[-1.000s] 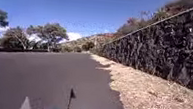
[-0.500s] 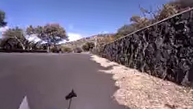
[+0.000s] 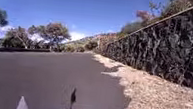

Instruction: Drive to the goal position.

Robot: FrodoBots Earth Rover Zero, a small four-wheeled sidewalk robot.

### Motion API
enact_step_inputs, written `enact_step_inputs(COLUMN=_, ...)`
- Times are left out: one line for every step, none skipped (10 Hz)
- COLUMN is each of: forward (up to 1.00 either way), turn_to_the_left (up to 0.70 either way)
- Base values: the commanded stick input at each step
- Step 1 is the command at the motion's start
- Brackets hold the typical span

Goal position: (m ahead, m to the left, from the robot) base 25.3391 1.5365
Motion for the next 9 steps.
enact_step_inputs(forward=1.0, turn_to_the_left=0.0)
enact_step_inputs(forward=1.0, turn_to_the_left=0.0)
enact_step_inputs(forward=1.0, turn_to_the_left=0.0)
enact_step_inputs(forward=1.0, turn_to_the_left=0.0)
enact_step_inputs(forward=1.0, turn_to_the_left=0.0)
enact_step_inputs(forward=1.0, turn_to_the_left=0.0)
enact_step_inputs(forward=1.0, turn_to_the_left=0.0)
enact_step_inputs(forward=1.0, turn_to_the_left=0.0)
enact_step_inputs(forward=1.0, turn_to_the_left=0.0)
